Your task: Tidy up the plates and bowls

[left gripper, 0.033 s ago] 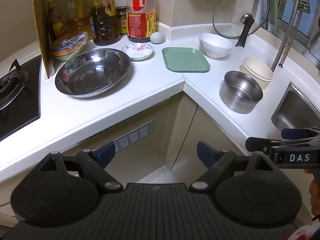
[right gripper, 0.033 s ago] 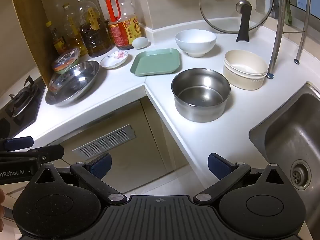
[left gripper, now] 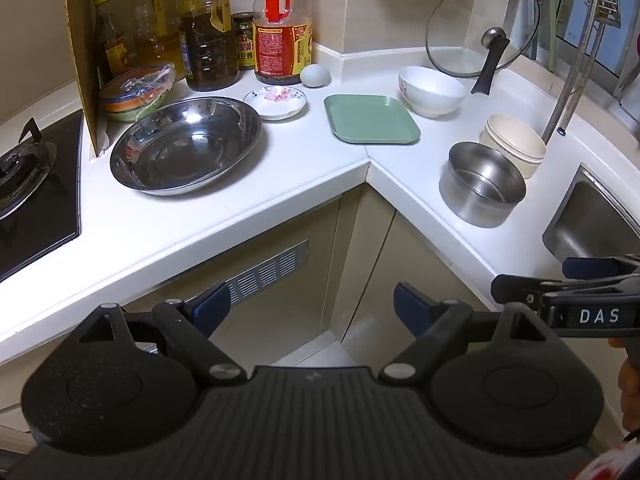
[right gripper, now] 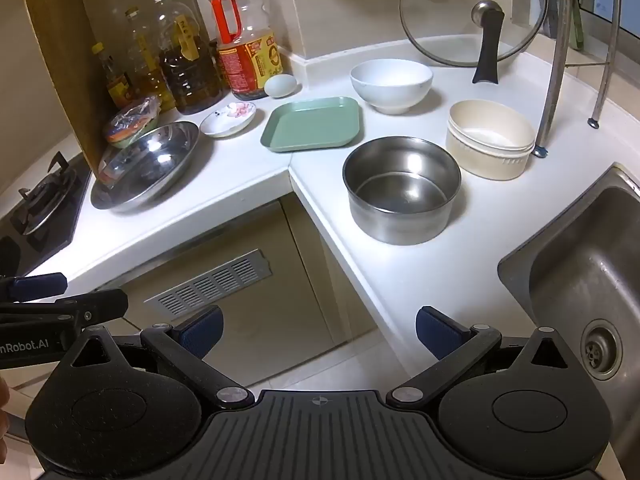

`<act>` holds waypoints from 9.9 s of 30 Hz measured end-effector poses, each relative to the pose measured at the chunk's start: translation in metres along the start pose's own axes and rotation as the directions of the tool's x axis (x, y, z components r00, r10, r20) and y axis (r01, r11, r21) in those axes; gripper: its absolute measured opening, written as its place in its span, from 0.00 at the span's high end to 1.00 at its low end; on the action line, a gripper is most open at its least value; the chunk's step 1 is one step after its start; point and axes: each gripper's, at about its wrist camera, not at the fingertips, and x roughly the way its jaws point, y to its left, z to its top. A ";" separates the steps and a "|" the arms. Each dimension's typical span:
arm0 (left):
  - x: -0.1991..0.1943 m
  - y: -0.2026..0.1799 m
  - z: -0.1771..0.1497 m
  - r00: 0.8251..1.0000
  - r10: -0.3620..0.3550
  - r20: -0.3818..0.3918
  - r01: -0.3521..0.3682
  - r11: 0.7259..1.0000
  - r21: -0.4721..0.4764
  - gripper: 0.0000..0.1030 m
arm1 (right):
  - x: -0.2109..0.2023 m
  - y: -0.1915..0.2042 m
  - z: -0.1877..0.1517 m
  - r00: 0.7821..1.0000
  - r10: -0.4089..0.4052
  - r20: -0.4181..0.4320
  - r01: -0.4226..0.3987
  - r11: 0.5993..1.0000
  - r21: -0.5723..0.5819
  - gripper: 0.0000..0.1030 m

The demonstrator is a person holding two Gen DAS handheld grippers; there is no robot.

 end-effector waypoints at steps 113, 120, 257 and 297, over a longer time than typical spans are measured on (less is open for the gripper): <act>0.012 0.007 0.015 0.998 -0.057 -0.019 0.057 0.998 -0.007 0.15 | 0.016 0.003 0.021 1.000 -0.024 -0.006 0.024 1.000 0.013 0.01; 0.021 0.019 0.024 0.996 -0.079 -0.029 0.079 0.997 0.008 0.15 | 0.025 0.008 0.025 0.999 -0.035 -0.014 0.035 0.999 0.037 0.01; 0.088 0.128 0.100 0.997 -0.010 0.074 0.031 0.957 -0.289 0.95 | 0.157 0.074 0.156 0.947 0.294 -0.131 -0.299 0.954 -0.020 0.96; 0.163 0.202 0.100 0.991 0.110 -0.077 -0.131 0.927 -0.352 0.94 | 0.269 0.151 0.174 0.933 0.281 -0.225 -0.311 0.944 -0.110 0.96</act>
